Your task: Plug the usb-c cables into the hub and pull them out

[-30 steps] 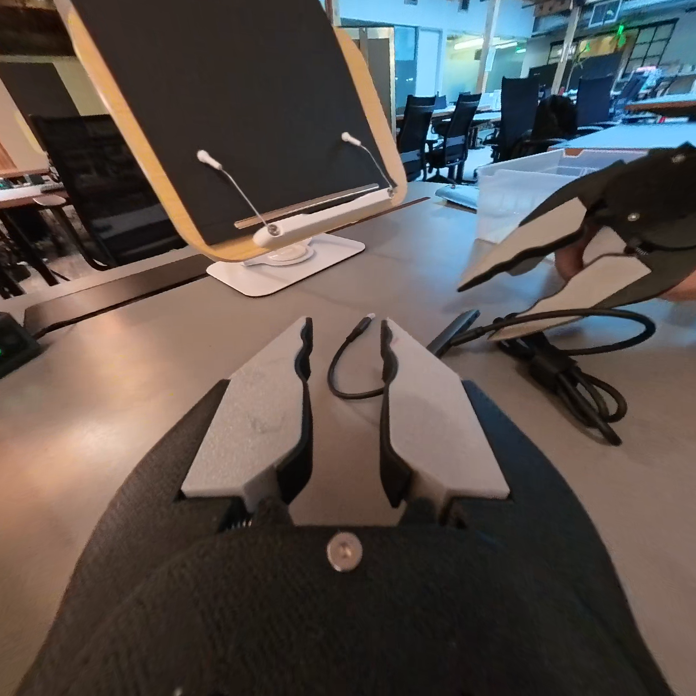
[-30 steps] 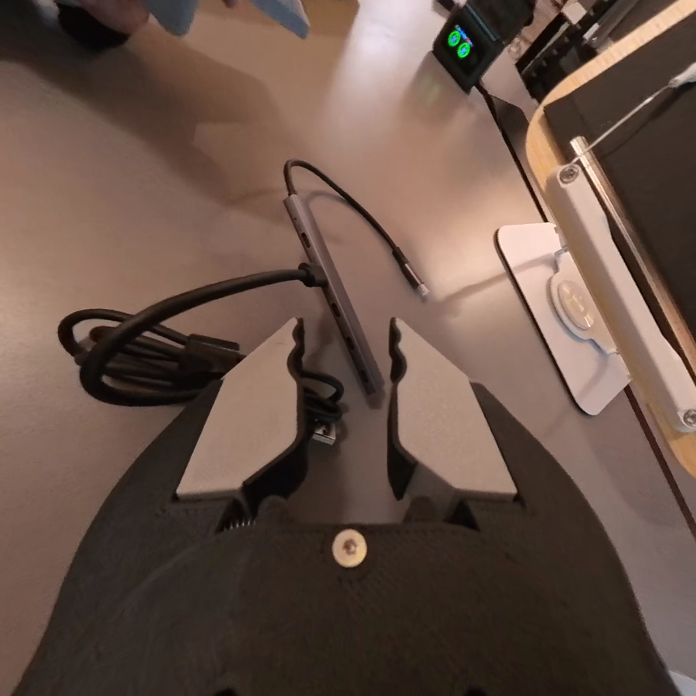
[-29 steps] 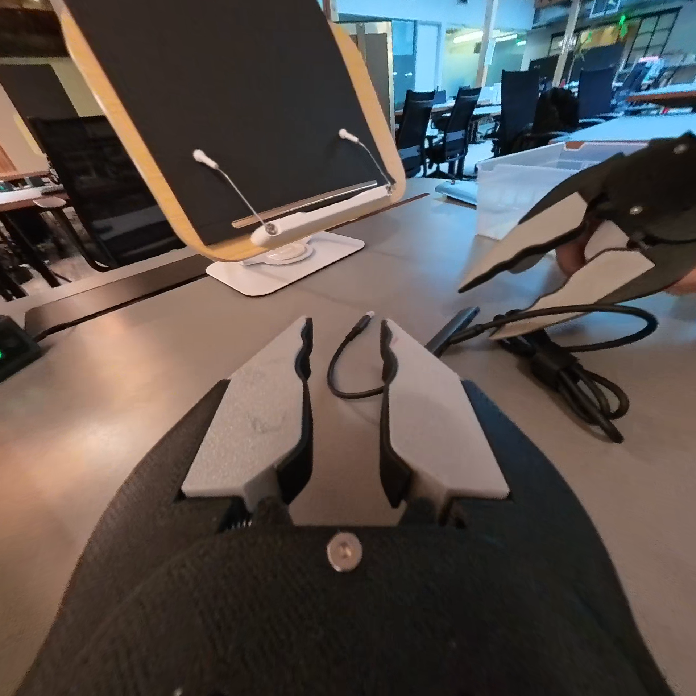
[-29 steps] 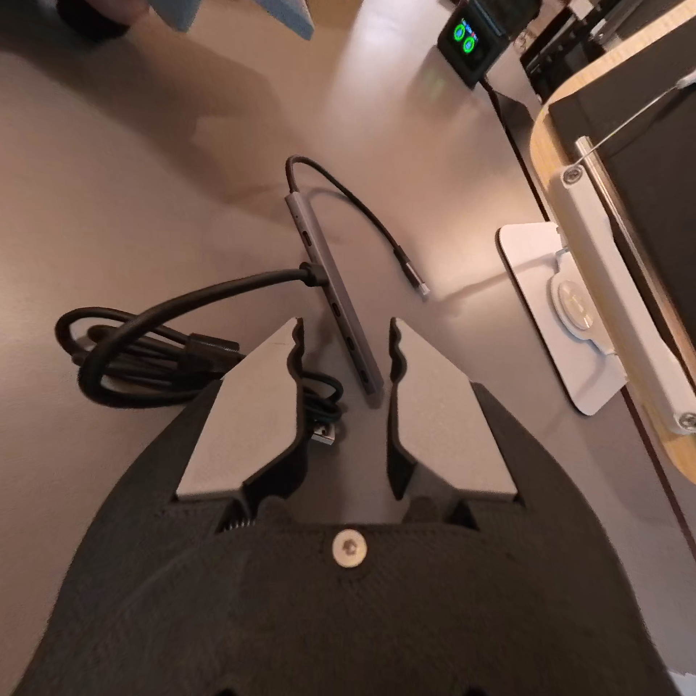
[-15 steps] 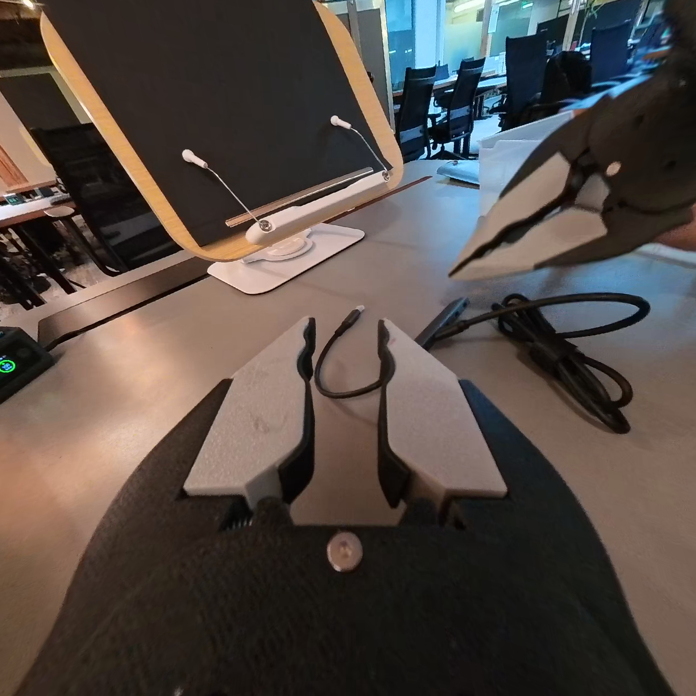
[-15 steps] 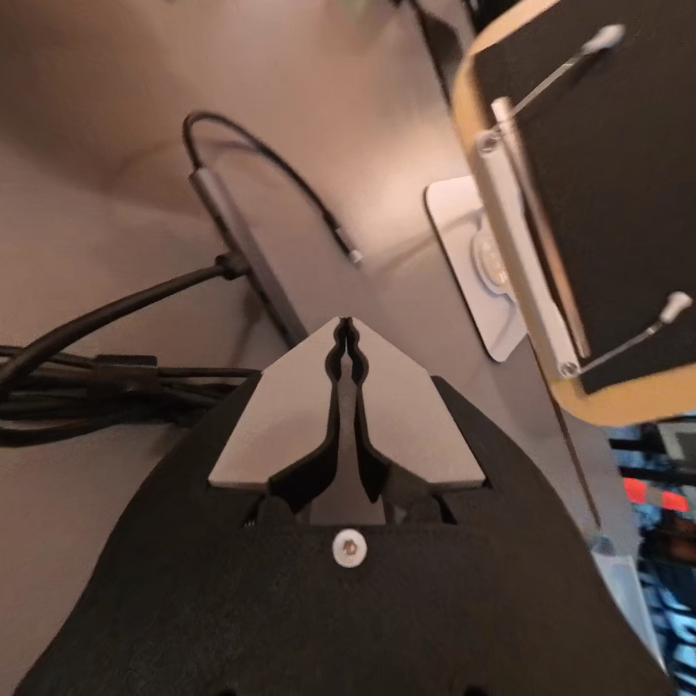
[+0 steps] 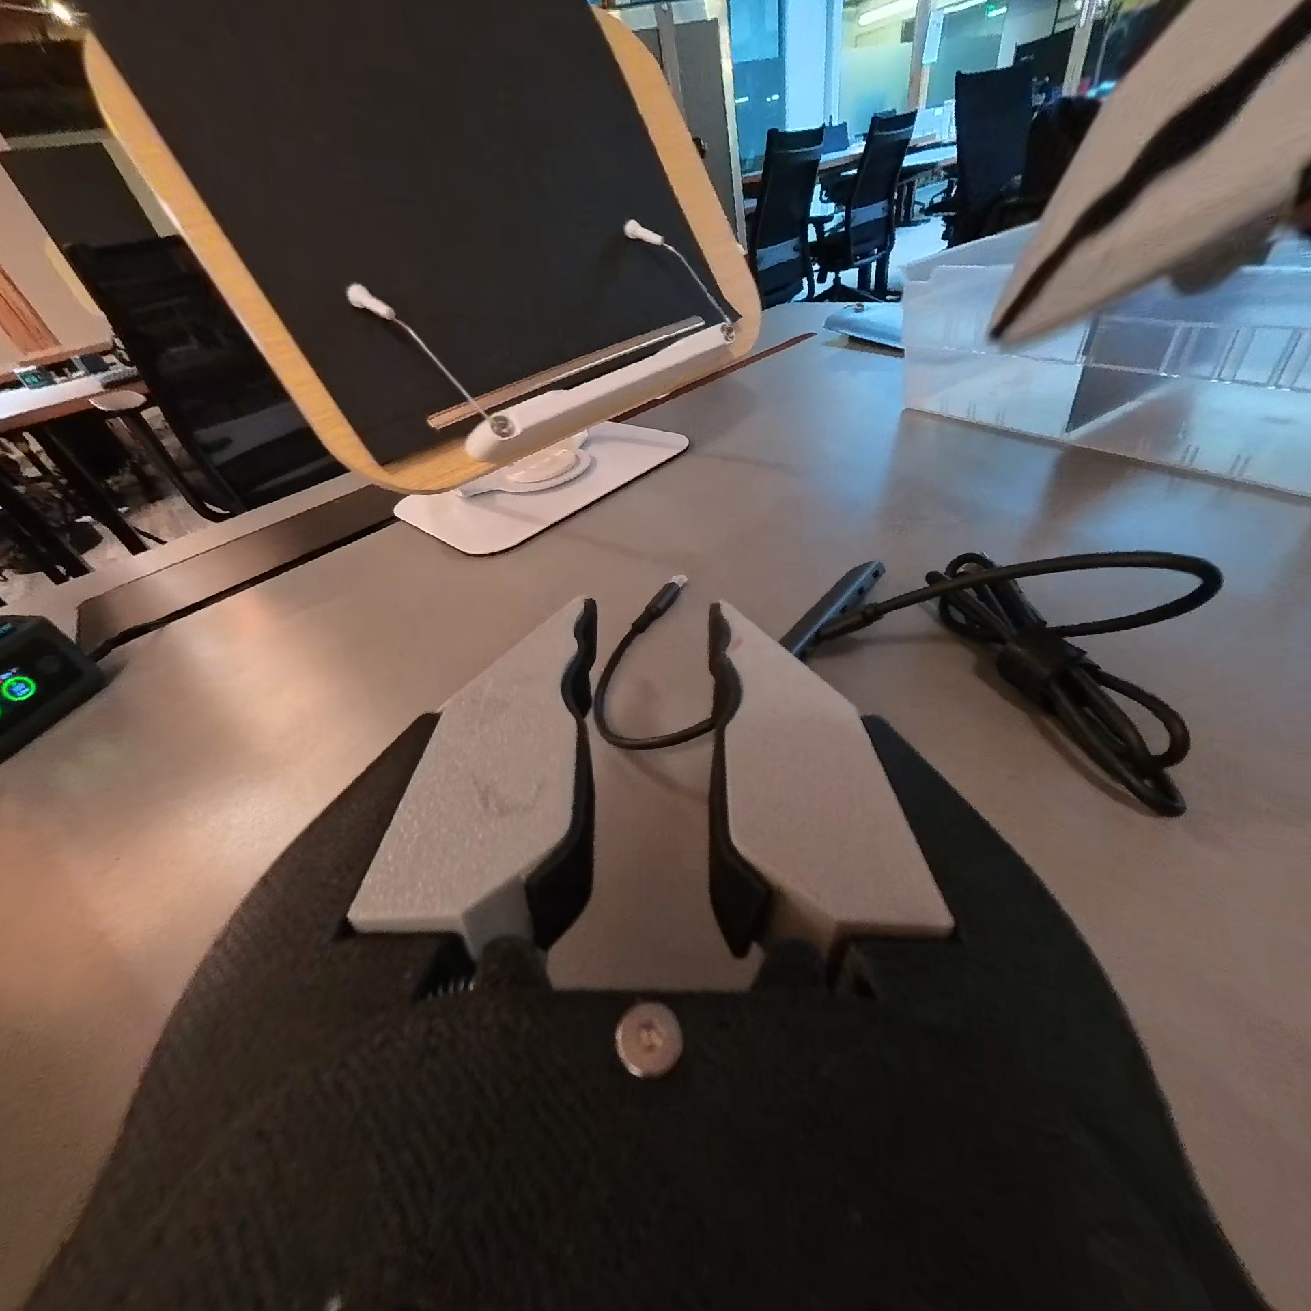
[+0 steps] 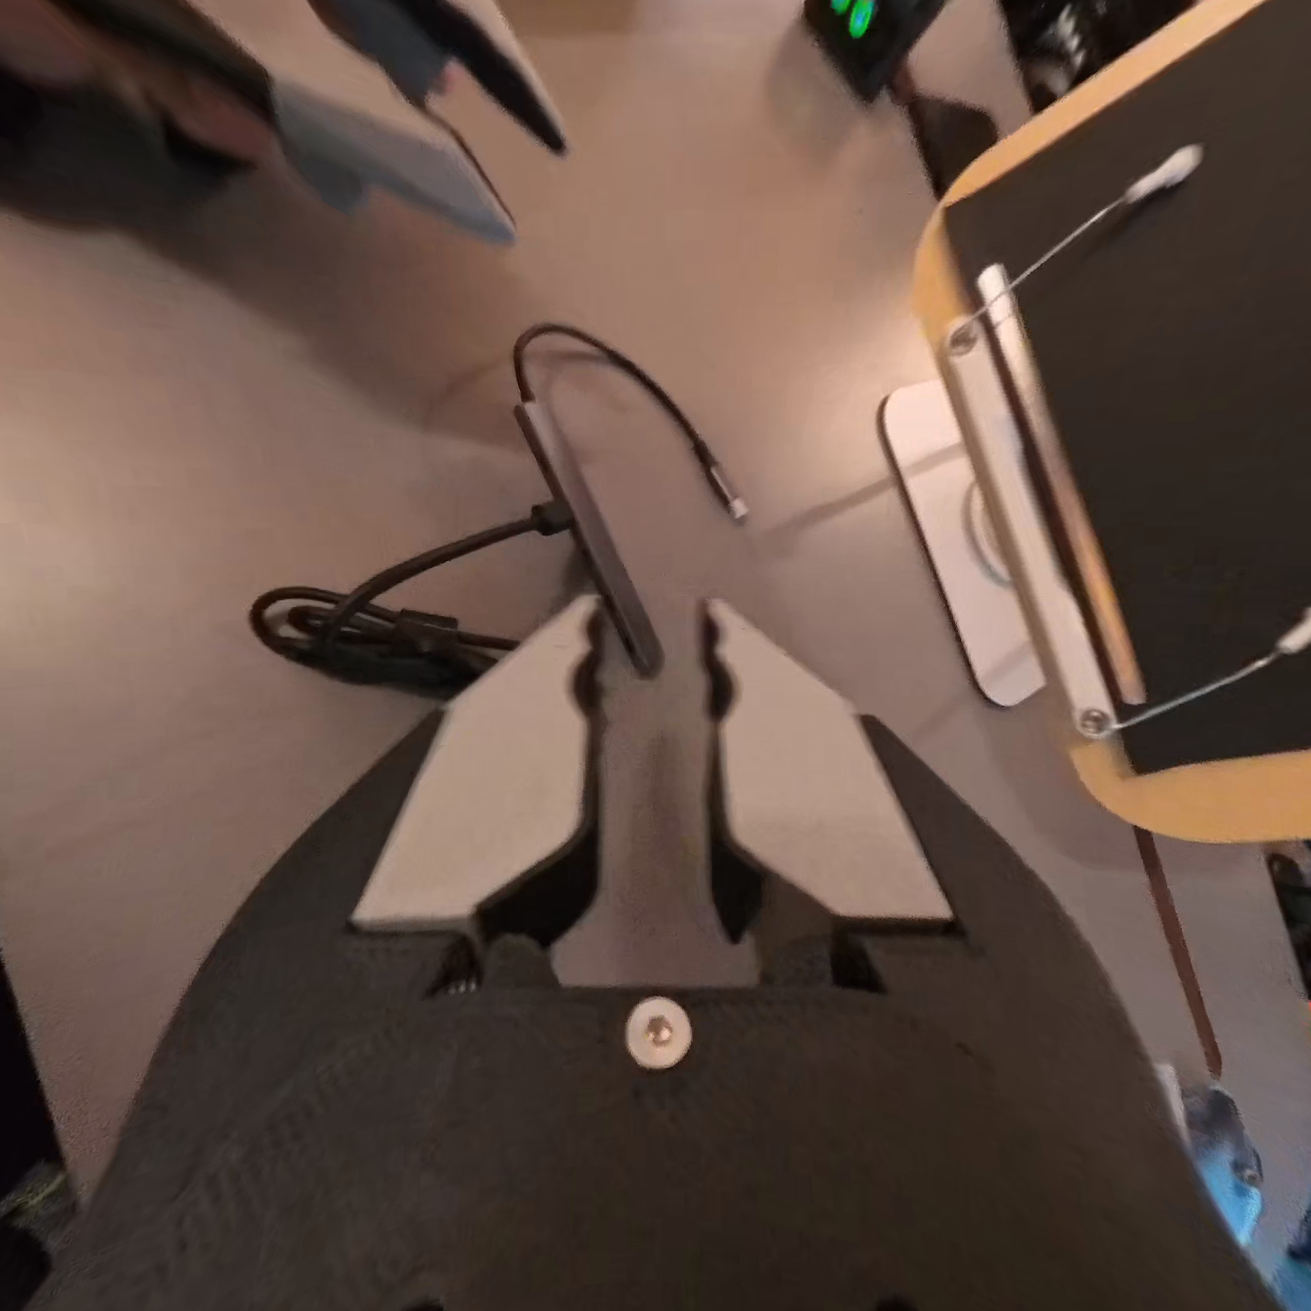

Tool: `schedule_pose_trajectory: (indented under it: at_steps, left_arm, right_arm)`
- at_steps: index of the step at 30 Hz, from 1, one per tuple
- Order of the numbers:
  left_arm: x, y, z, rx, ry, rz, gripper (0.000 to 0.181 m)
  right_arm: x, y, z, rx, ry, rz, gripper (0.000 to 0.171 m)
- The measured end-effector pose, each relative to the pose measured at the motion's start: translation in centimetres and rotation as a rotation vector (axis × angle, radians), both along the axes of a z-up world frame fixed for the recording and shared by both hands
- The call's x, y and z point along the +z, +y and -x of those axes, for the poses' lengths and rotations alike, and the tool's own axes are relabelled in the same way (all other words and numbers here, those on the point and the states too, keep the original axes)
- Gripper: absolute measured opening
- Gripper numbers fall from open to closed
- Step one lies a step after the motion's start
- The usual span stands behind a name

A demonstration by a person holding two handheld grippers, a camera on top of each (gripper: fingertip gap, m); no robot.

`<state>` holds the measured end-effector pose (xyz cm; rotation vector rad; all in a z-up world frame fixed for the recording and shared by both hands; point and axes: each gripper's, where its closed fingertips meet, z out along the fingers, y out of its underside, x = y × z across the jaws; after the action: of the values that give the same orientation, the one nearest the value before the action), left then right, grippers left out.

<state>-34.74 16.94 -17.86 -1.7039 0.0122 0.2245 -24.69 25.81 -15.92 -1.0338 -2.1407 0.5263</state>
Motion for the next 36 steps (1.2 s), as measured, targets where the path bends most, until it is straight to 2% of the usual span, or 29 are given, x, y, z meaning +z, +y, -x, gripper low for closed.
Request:
schedule_pose_trajectory:
  at_steps: [1,3,5,11,12,14,15,17,18,19,21,25,31,34,36]
  left_arm:
    - [0.1,-0.1,0.1,0.001,-0.01,-0.006,0.028]
    - [0.1,-0.2,0.2,0.002,-0.028,-0.01,0.029]
    - [0.1,-0.2,0.3,0.002,-0.035,-0.012,0.029]
    - [-0.3,0.1,-0.1,-0.009,-0.005,0.024,0.028]
    - [-0.4,0.2,-0.2,-0.01,-0.002,0.028,0.029]
    - [-0.4,0.2,-0.1,-0.01,-0.004,0.032,0.028]
    - [-0.4,0.2,-0.1,-0.01,-0.008,0.031,0.028]
    - [-0.4,0.2,0.0,-0.008,-0.015,0.03,0.028]
    - [-0.4,0.2,0.0,-0.007,-0.015,0.029,0.028]
    - [-0.4,0.2,0.0,-0.006,-0.014,0.029,0.028]
    - [-0.5,0.2,0.0,-0.006,-0.009,0.033,0.028]
    - [-0.4,0.2,0.0,-0.002,-0.01,0.027,0.028]
    - [-0.2,0.0,0.2,0.0,-0.028,0.012,0.027]
    - [-0.2,0.0,0.2,0.0,-0.025,0.011,0.027]
    - [-0.2,0.0,0.2,0.001,-0.025,0.01,0.027]
  right_arm:
    - [-1.3,0.1,0.4,-0.003,-0.035,-0.015,0.046]
    - [-3.7,0.2,1.2,0.0,-0.113,-0.054,0.055]
    - [-5.5,0.2,2.2,0.021,-0.145,-0.088,0.048]
    - [-9.7,-0.7,4.1,0.104,-0.26,-0.168,0.054]
    - [-10.0,-0.9,4.3,0.109,-0.279,-0.161,0.045]
    - [-9.3,-1.1,5.3,0.099,-0.243,-0.132,0.014]
    - [-9.2,-1.0,5.6,0.098,-0.227,-0.142,0.008]
    - [-9.9,-0.4,5.6,0.088,-0.248,-0.182,0.01]
    - [-10.5,0.1,5.5,0.079,-0.272,-0.214,0.021]
    - [-10.9,0.6,5.7,0.062,-0.275,-0.251,0.014]
    - [-10.8,1.0,6.2,0.052,-0.248,-0.305,0.02]
    - [-10.7,0.4,7.0,0.055,-0.253,-0.328,0.019]
    - [-10.9,1.2,8.0,0.063,-0.21,-0.51,0.009]
    - [-9.4,1.6,8.3,-0.004,-0.138,-0.473,0.008]
    - [-6.6,2.9,8.2,-0.081,-0.056,-0.437,0.008]
